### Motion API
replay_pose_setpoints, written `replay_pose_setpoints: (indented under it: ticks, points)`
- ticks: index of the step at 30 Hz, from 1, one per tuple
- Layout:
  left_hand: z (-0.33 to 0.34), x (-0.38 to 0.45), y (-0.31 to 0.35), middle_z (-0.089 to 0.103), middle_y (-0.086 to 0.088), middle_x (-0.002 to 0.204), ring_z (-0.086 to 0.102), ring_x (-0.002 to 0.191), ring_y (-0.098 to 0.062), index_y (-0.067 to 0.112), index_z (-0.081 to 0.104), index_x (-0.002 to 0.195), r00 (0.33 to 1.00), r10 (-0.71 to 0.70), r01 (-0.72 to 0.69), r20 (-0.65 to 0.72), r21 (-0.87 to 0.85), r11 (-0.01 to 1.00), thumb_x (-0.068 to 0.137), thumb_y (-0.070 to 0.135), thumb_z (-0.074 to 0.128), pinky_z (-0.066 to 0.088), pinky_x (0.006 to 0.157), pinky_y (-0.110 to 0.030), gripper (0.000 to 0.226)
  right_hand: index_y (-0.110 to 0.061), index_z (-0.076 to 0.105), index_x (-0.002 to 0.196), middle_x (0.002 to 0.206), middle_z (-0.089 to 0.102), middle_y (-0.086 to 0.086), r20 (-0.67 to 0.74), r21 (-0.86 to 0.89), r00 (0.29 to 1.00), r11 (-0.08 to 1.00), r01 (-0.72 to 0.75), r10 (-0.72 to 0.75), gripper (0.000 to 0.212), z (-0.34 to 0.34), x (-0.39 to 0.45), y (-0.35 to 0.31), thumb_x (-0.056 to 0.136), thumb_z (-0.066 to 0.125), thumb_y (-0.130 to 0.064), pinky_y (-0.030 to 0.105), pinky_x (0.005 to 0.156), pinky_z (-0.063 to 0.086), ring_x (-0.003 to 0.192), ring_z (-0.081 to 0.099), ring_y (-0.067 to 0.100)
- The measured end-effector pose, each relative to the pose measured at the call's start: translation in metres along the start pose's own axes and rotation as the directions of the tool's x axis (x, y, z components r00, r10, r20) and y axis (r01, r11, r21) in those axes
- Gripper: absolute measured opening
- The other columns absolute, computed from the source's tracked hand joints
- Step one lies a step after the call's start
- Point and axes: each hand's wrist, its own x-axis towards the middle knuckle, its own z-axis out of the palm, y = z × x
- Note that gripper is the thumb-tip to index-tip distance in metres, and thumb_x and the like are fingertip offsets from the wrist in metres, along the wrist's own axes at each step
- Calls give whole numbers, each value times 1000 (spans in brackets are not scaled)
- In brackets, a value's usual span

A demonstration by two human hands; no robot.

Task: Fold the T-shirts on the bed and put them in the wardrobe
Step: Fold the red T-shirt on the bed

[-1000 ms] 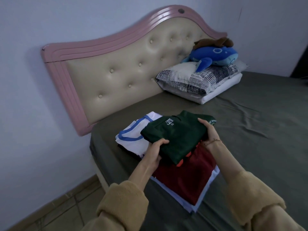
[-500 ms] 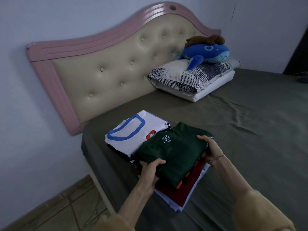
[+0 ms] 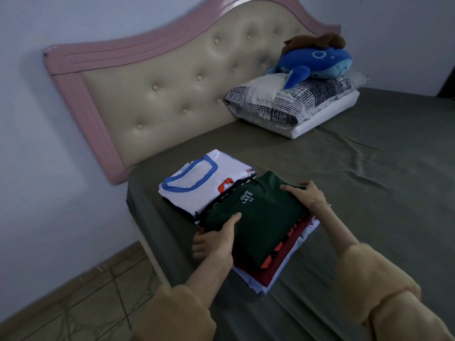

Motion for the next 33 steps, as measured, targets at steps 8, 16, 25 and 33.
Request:
replay_pose_setpoints:
  ticks: [8, 16, 25, 33]
  points:
    - [0, -5, 2, 56, -10, 126, 50, 122, -29, 4, 55, 124, 884, -106, 134, 456, -30, 990, 90, 24, 62, 38, 88, -33, 40, -12, 49, 133, 131, 54, 10, 329, -81, 939, 993, -81, 103, 115, 0, 7, 5, 43, 64, -81, 40, 103, 41, 116, 53, 28]
    - [1, 17, -6, 65, -13, 115, 59, 109, -29, 5, 62, 118, 890, -203, 175, 408, 106, 979, 72, 39, 79, 42, 102, -40, 60, -15, 47, 135, 134, 52, 8, 376, -135, 913, 984, -117, 160, 140, -4, 20, 23, 16, 70, -84, 45, 106, 39, 119, 51, 29]
    - [-3, 21, -5, 63, -10, 92, 57, 103, -27, 4, 60, 88, 879, -259, 217, 401, 147, 965, 79, 38, 73, 39, 101, -36, 37, -16, 54, 127, 130, 55, 7, 454, -81, 877, 988, -133, 155, 97, -9, 9, 21, 51, 68, -74, 41, 109, 35, 120, 52, 26]
    - [-11, 6, 11, 70, -13, 86, 63, 93, -30, -2, 64, 104, 839, -219, 233, 498, 35, 972, 88, 20, 66, 49, 76, -38, 27, -8, 64, 112, 103, 71, 15, 583, 71, 796, 967, -246, 160, 72, -38, -10, 12, 51, 82, -43, 38, 86, 54, 93, 68, 30]
